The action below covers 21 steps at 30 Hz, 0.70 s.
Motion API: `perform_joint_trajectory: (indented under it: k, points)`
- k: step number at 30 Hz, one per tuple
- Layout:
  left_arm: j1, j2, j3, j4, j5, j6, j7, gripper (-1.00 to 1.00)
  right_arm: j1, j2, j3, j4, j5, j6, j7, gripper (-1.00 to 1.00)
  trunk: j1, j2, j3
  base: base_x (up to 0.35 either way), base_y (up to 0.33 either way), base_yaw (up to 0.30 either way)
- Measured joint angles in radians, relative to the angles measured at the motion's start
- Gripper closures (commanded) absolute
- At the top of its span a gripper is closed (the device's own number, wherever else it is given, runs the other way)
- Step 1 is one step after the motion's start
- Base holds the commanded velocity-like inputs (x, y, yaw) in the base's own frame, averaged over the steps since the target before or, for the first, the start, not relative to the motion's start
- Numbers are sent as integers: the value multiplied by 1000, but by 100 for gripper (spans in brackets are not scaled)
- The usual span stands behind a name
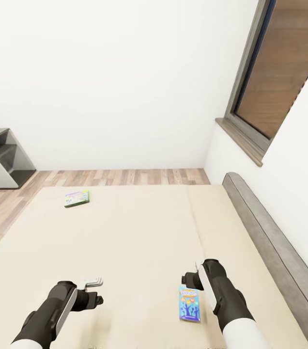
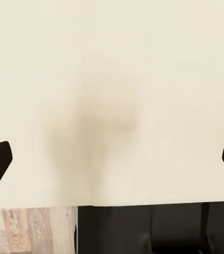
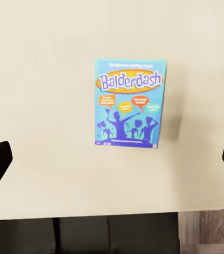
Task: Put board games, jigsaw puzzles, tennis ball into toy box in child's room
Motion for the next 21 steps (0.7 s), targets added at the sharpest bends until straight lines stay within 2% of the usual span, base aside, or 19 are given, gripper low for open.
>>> perform_joint_trajectory:
  k: [6, 13, 21]
  points:
    - [-4, 0, 0, -42, 0, 8, 0, -100, -2, 0, -2, -1, -1, 2, 1, -100, 0, 0, -10, 0, 0, 0]
    - [-12, 2, 0, -135, -1, 40, -1, -100, -2, 0, -4, 1, -2, 2, 2, -100, 0, 0, -21, 0, 0, 0]
    - [-13, -1, 1, -156, -1, 53, 0, -100, -2, 0, -5, 2, -3, -2, 3, -100, 0, 0, -34, 0, 0, 0]
